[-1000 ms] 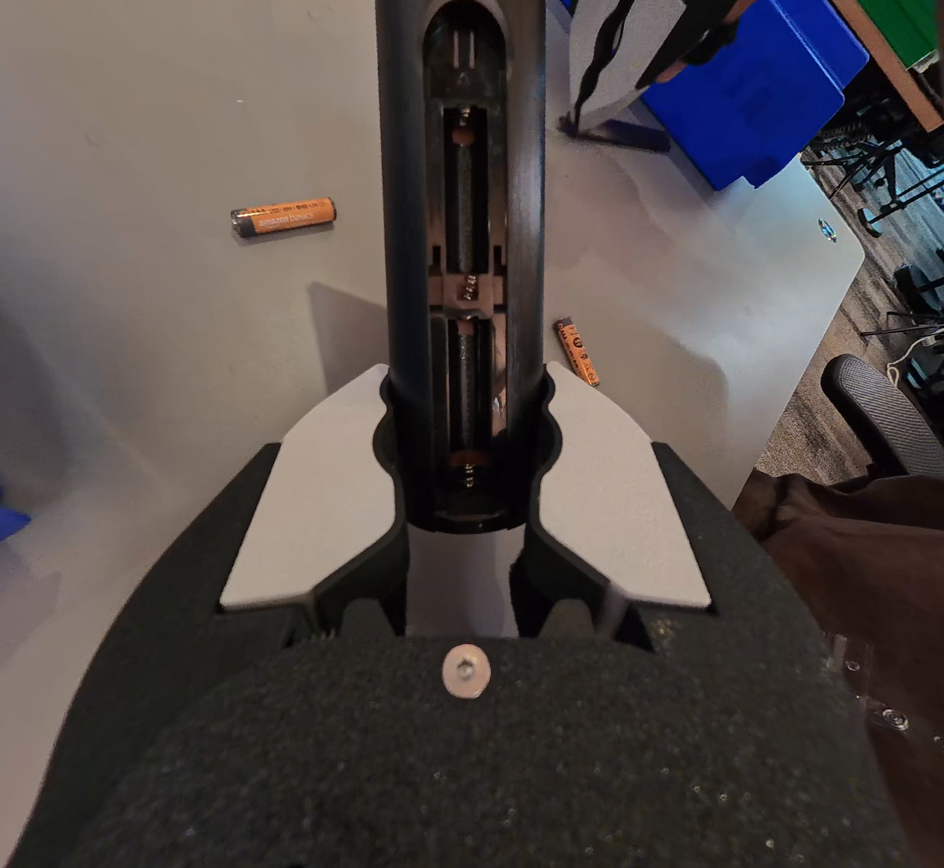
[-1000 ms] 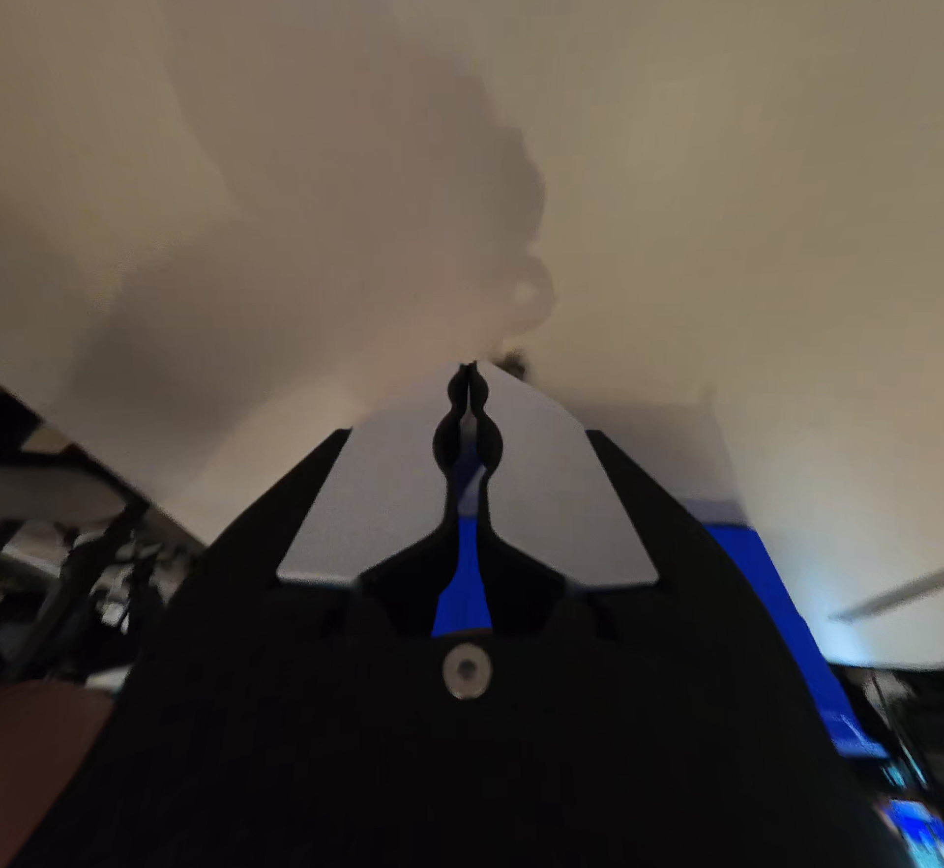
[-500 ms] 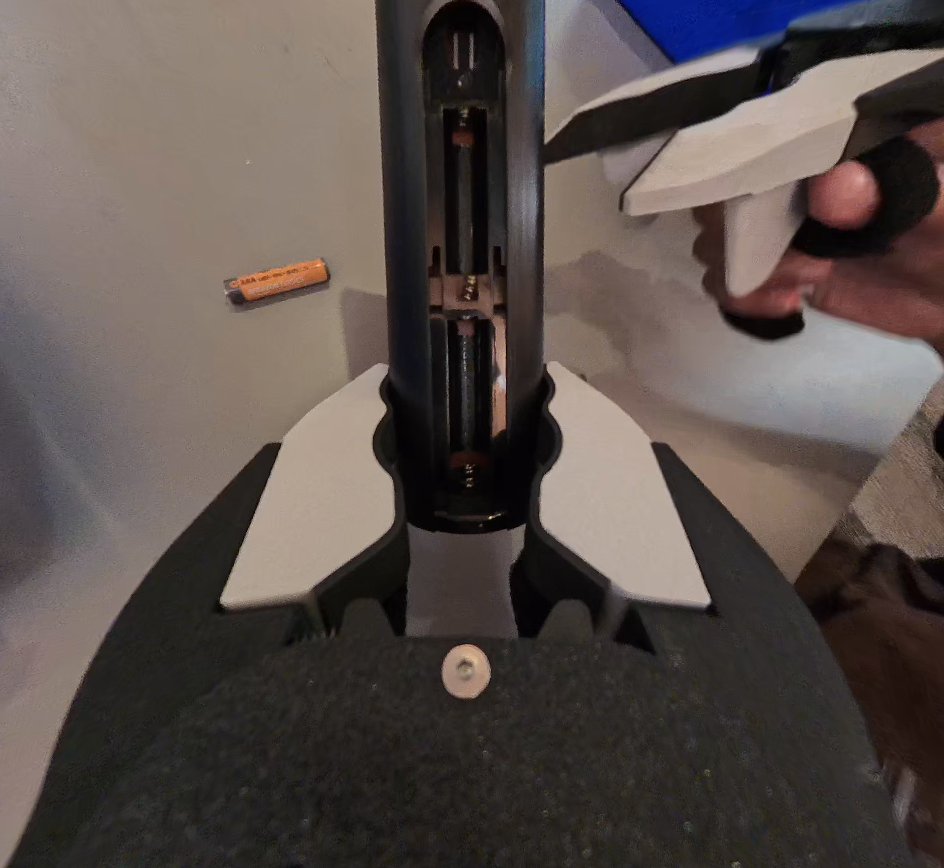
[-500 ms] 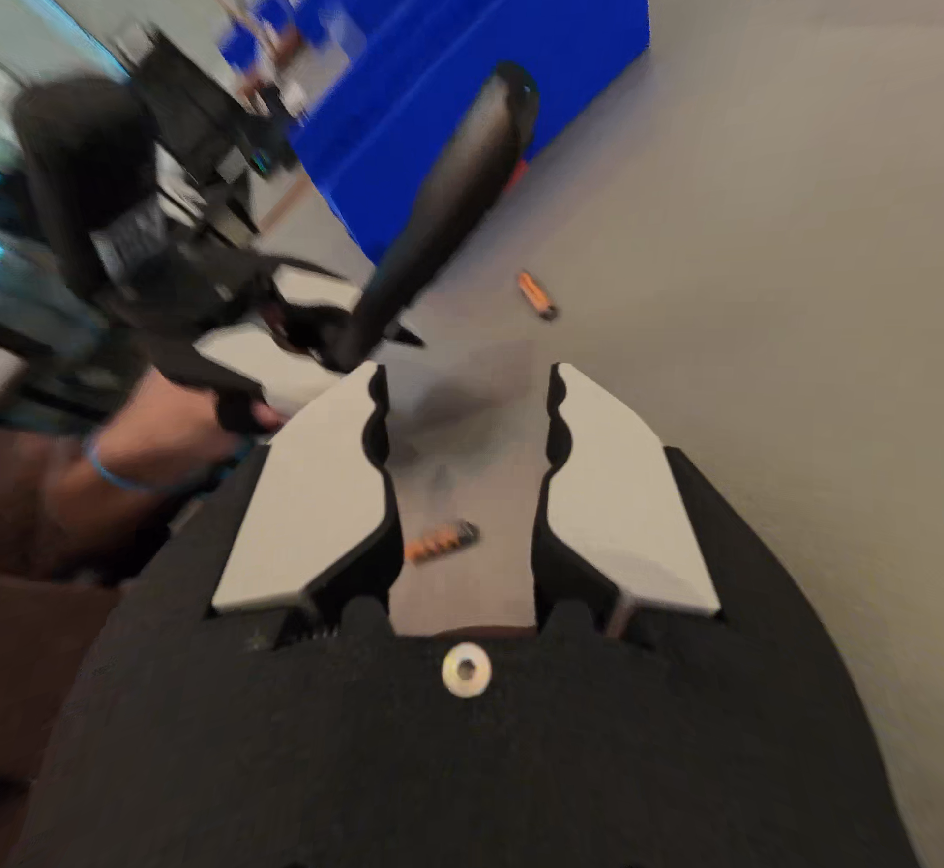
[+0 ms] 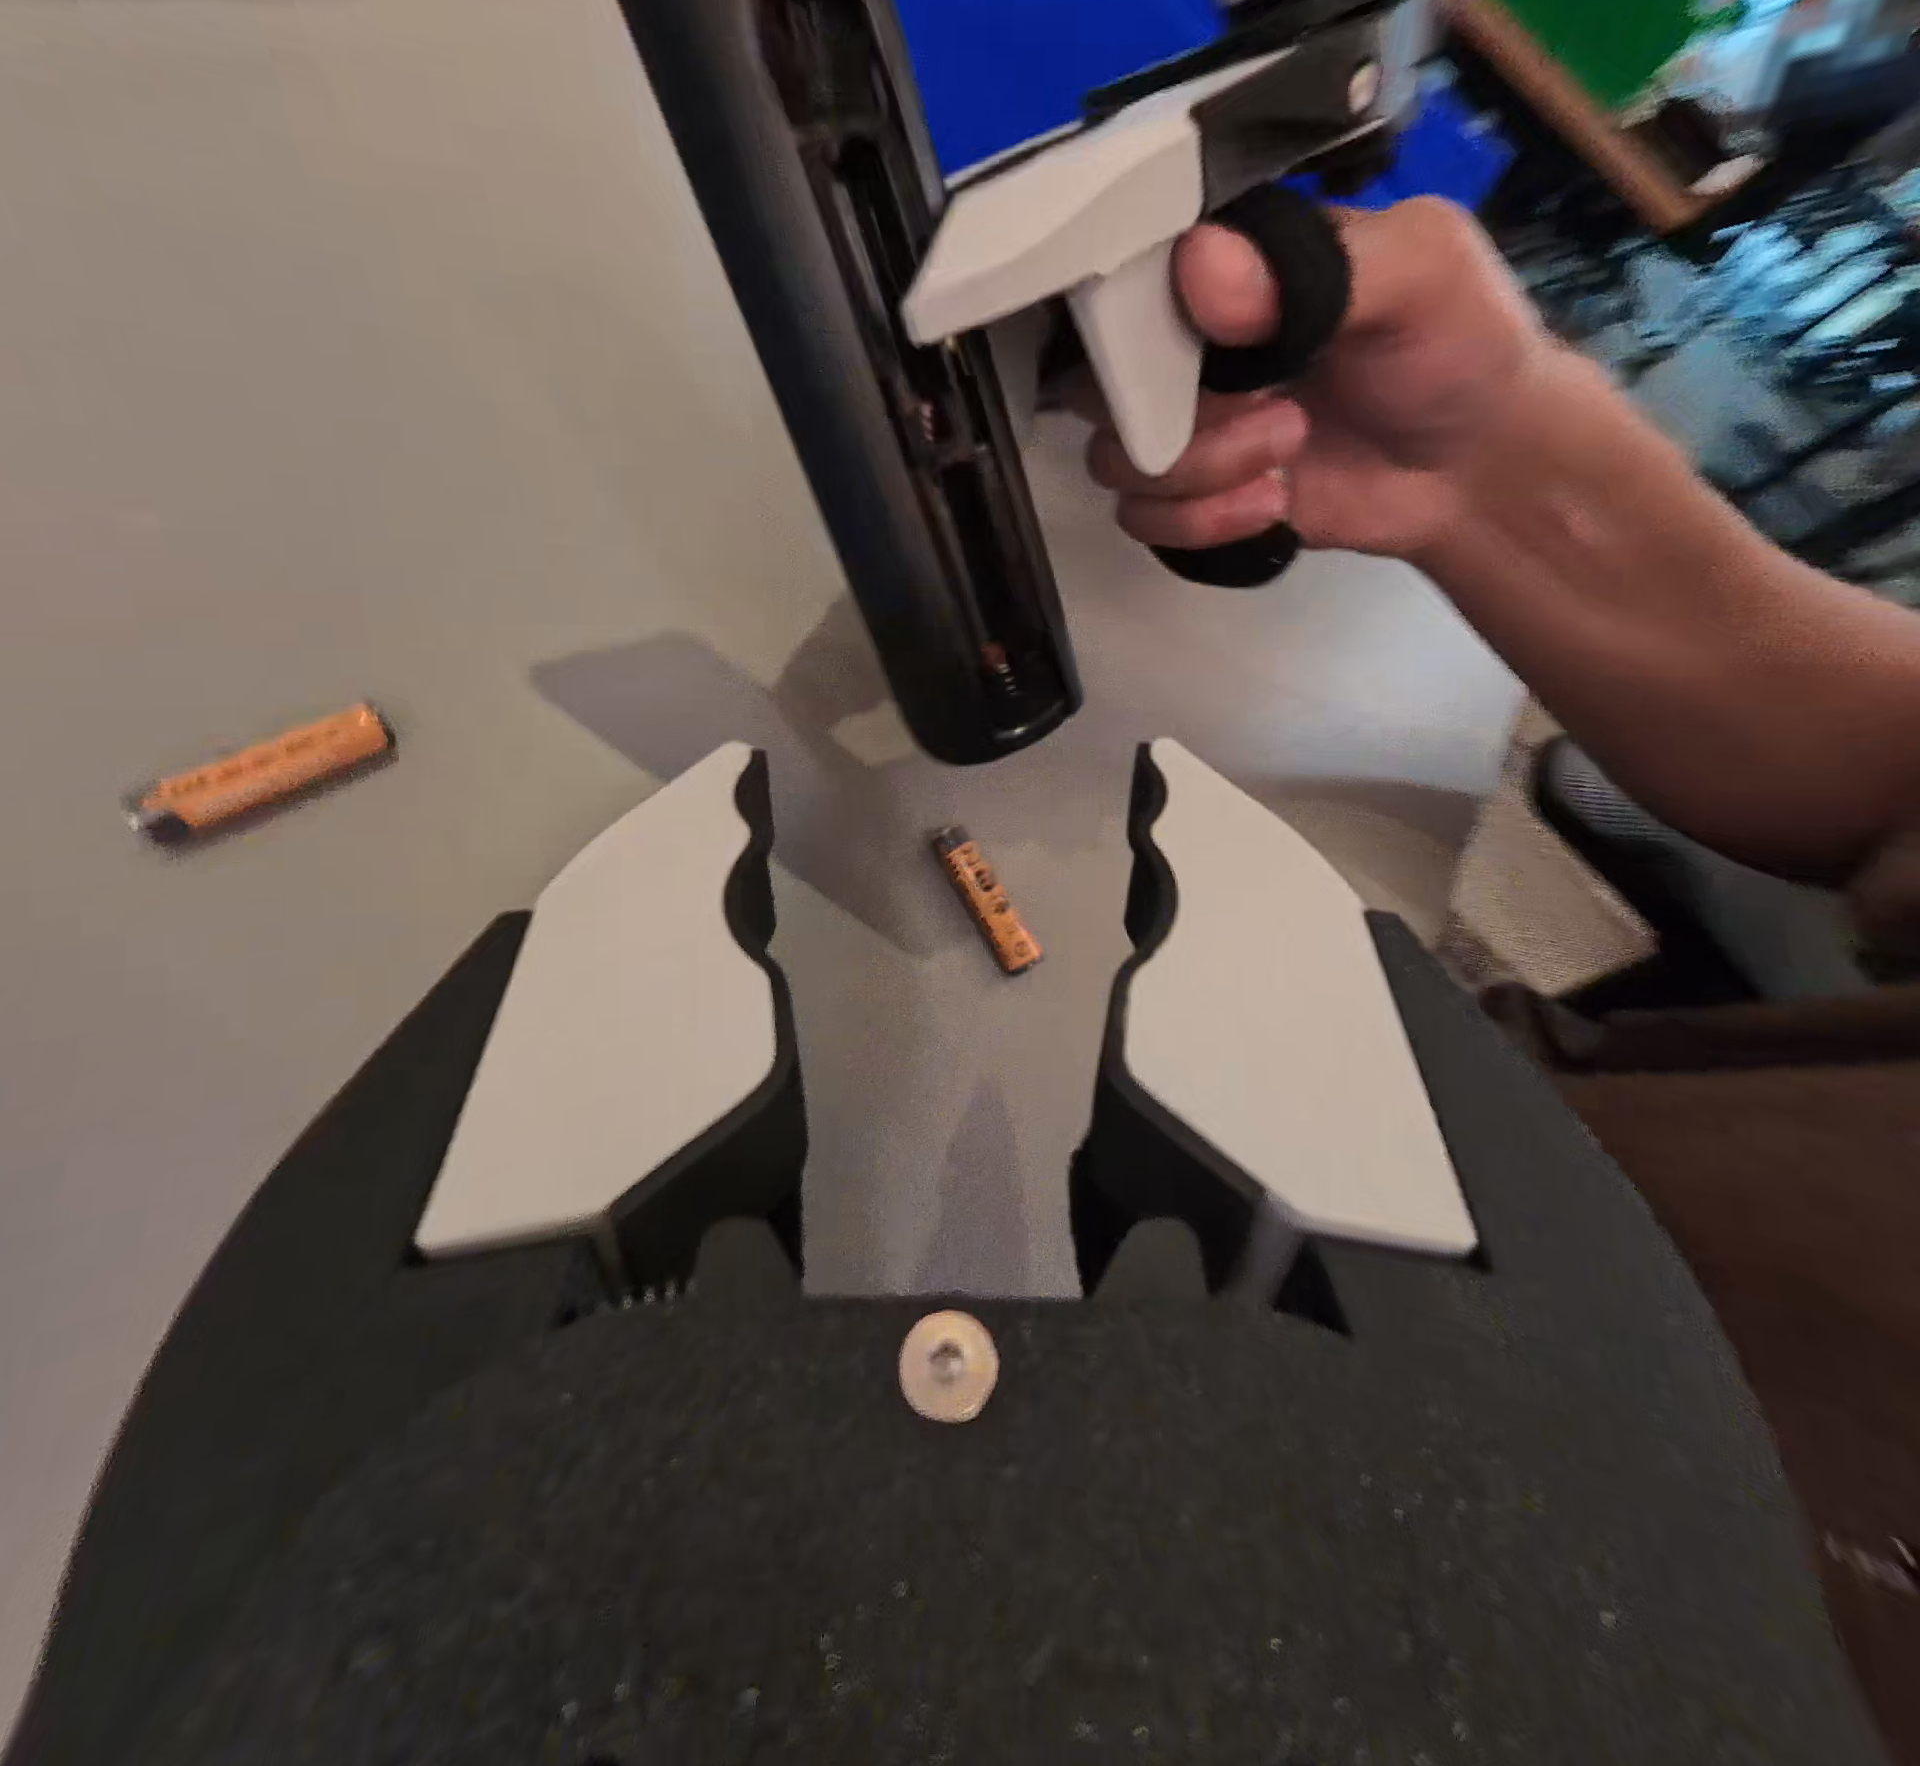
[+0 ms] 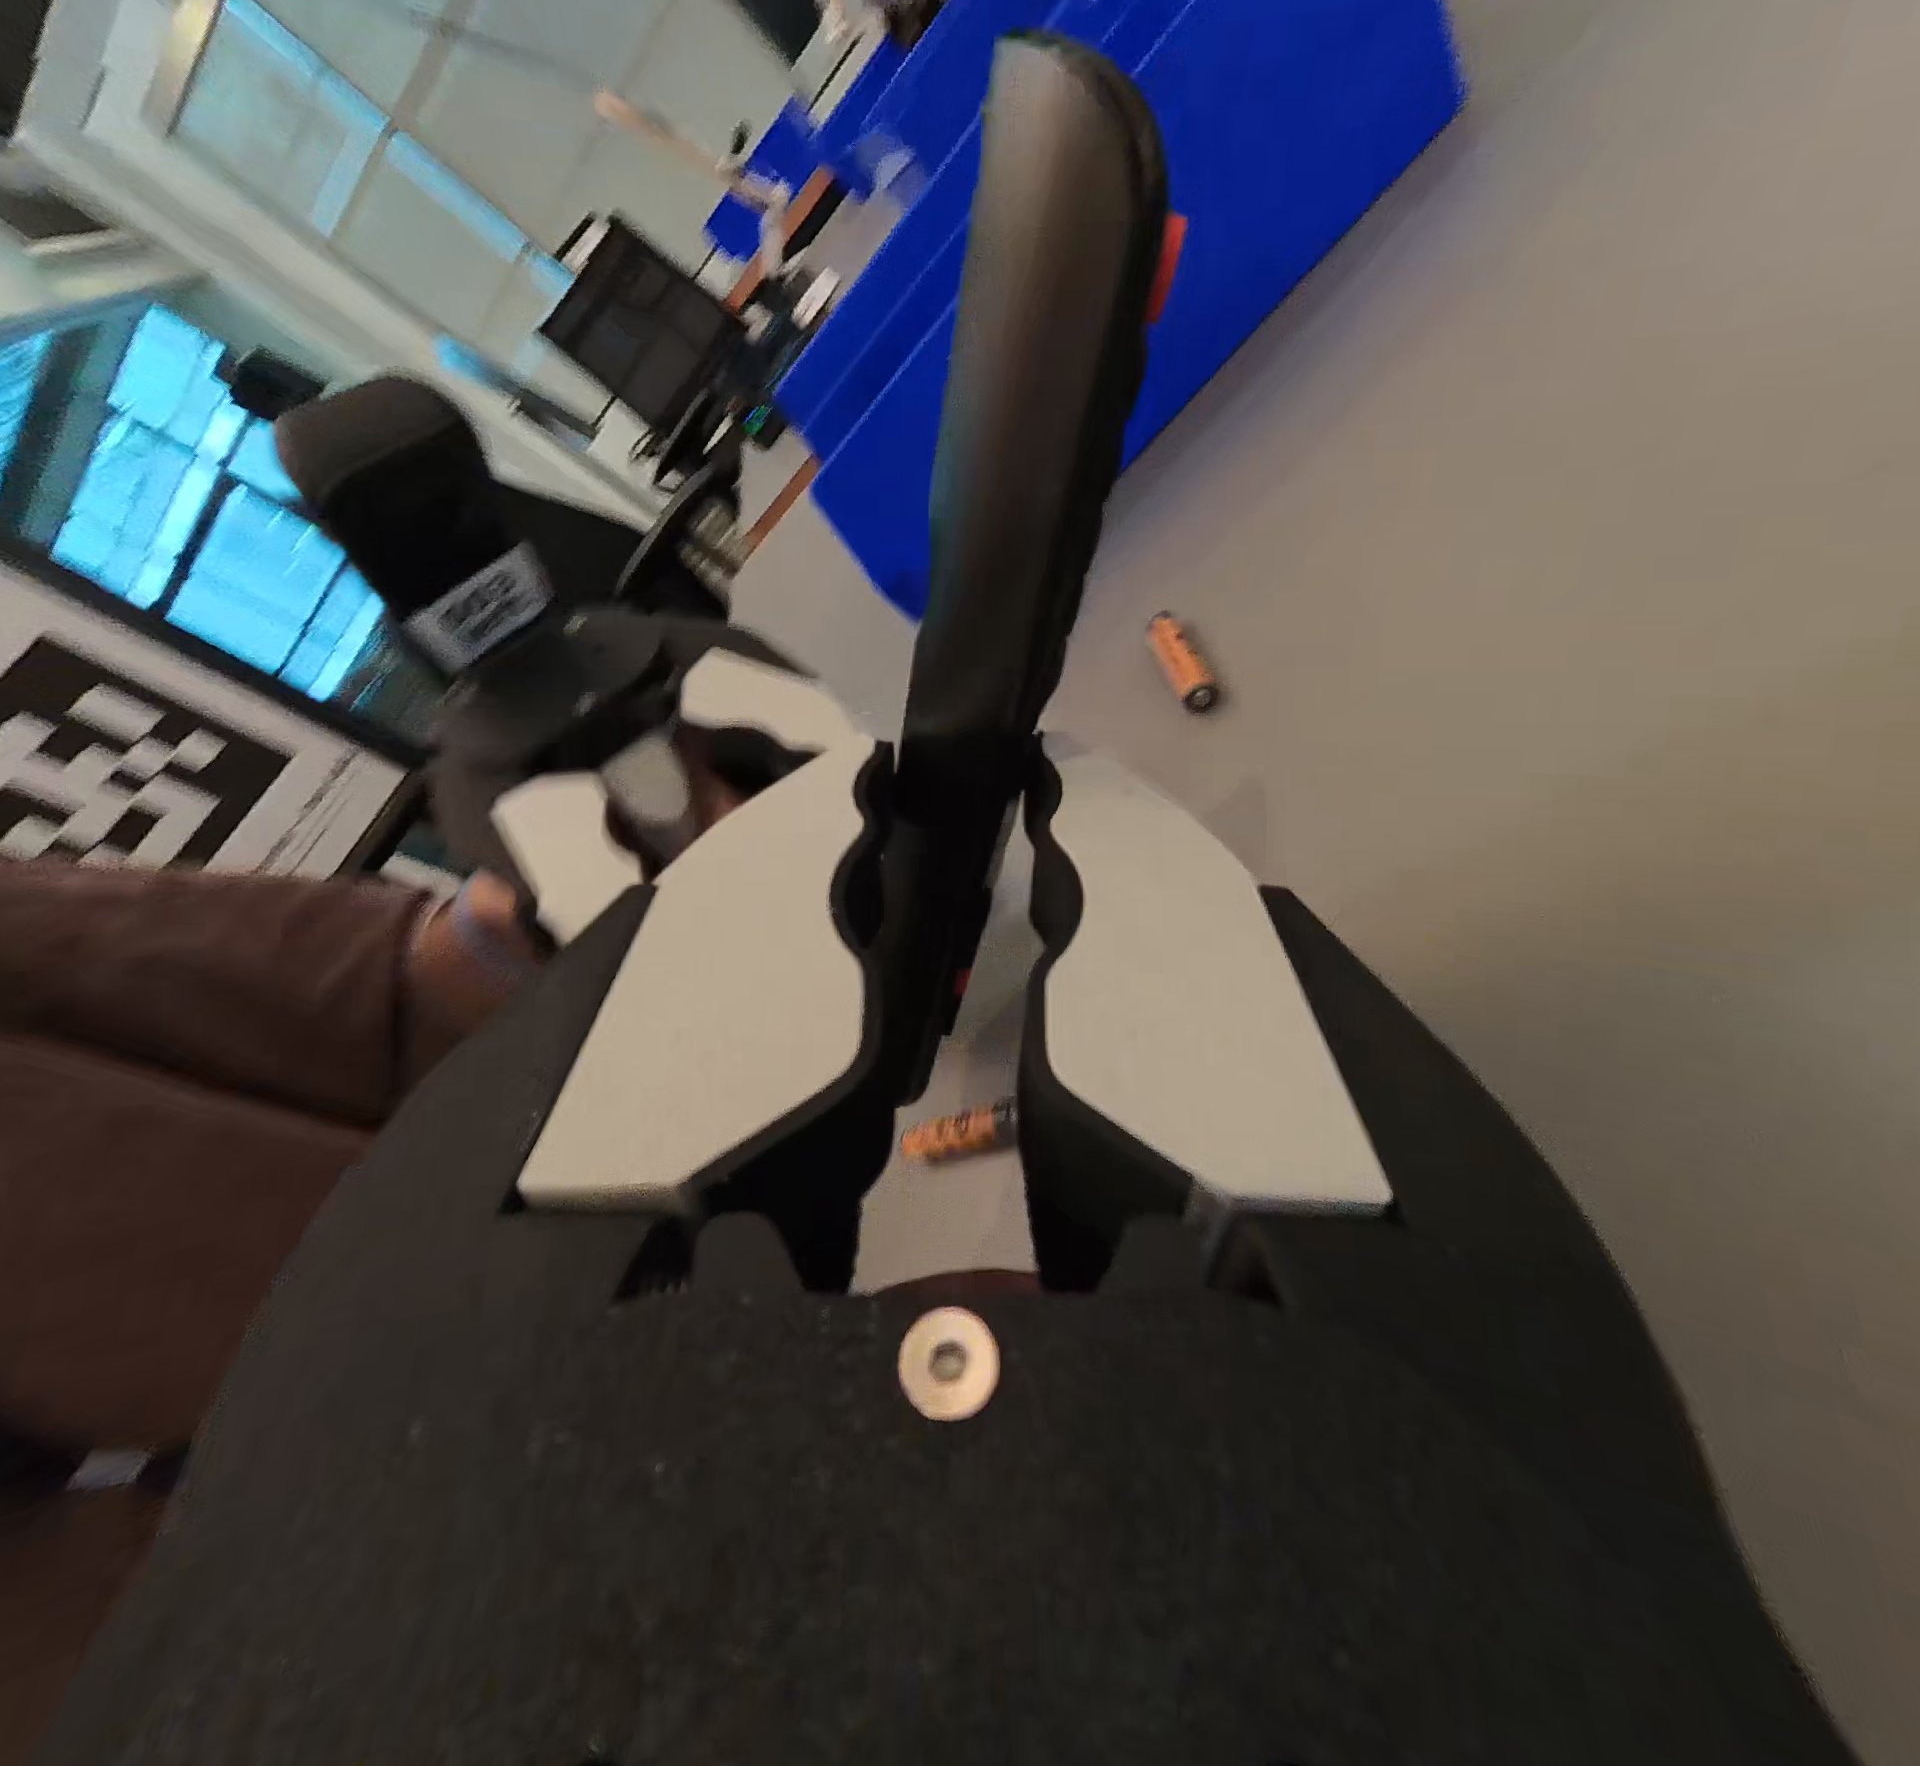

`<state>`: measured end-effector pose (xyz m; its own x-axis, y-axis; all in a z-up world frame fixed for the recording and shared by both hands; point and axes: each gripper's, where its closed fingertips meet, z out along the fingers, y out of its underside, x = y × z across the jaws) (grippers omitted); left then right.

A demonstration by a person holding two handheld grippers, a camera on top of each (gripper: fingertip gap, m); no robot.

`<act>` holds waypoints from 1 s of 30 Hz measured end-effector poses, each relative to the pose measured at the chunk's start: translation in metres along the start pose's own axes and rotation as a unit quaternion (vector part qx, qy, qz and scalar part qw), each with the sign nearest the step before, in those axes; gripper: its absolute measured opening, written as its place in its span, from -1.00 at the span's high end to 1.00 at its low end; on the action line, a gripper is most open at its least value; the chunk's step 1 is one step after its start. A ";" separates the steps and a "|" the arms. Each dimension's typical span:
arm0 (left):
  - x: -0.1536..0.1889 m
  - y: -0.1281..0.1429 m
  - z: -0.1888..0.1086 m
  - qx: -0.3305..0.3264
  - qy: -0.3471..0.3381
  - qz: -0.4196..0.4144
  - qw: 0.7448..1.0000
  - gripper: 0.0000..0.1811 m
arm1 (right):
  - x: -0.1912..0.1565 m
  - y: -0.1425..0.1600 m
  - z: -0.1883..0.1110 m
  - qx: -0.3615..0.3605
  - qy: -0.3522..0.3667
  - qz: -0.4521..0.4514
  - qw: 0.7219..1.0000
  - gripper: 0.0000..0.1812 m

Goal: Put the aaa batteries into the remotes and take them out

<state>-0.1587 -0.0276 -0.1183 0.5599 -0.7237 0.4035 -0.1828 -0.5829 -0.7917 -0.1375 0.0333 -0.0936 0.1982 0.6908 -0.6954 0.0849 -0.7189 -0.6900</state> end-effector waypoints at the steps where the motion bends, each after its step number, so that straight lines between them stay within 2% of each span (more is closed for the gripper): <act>1: -0.001 -0.007 -0.006 0.008 0.028 -0.001 1.000 0.27 | -0.004 -0.001 -0.006 -0.018 -0.021 -0.005 1.000 0.74; 6: -0.007 -0.056 -0.013 0.039 0.149 0.018 0.988 0.21 | -0.029 0.007 -0.022 -0.117 -0.125 -0.043 0.984 0.74; 9: 0.006 -0.082 -0.005 0.048 0.224 0.020 0.973 0.19 | -0.045 0.017 -0.023 -0.165 -0.191 -0.048 0.966 0.75; 11: 0.011 -0.089 0.005 0.036 0.251 0.014 0.967 0.20 | -0.050 0.028 -0.020 -0.199 -0.211 -0.058 0.955 0.75; 13: 0.015 -0.091 0.012 0.028 0.270 0.011 0.962 0.30 | -0.052 0.038 -0.017 -0.228 -0.222 -0.064 0.946 0.75; 16: 0.021 -0.089 0.013 0.034 0.290 0.010 0.956 0.69 | -0.049 0.043 -0.016 -0.240 -0.219 -0.069 0.943 0.74; 17: 0.021 -0.090 0.014 0.040 0.288 0.002 0.957 0.70 | -0.045 0.042 -0.015 -0.238 -0.213 -0.069 0.945 0.75; 22: -0.002 -0.094 0.021 0.068 0.220 -0.062 0.971 0.74 | -0.018 0.032 -0.012 -0.204 -0.130 -0.086 0.967 0.72; 24: -0.016 -0.099 0.022 0.089 0.194 -0.112 0.971 0.74 | 0.002 0.028 -0.012 -0.186 -0.044 -0.118 0.974 0.44; 25: -0.023 -0.102 0.020 0.103 0.184 -0.135 0.968 0.74 | 0.009 0.027 -0.014 -0.176 -0.001 -0.145 0.974 0.37; 28: -0.042 -0.108 0.018 0.130 0.139 -0.178 0.965 0.74 | 0.019 0.021 -0.016 -0.122 0.115 -0.242 0.956 0.22; 30: -0.047 -0.110 0.019 0.133 0.124 -0.198 0.963 0.74 | 0.030 0.022 -0.017 -0.111 0.205 -0.306 0.923 0.17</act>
<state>-0.1492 0.0774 -0.0589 0.3260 -0.5500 0.7689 0.2377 -0.7395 -0.6298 -0.1134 0.0371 -0.1258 0.3958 0.9181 -0.0231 0.4918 -0.2332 -0.8389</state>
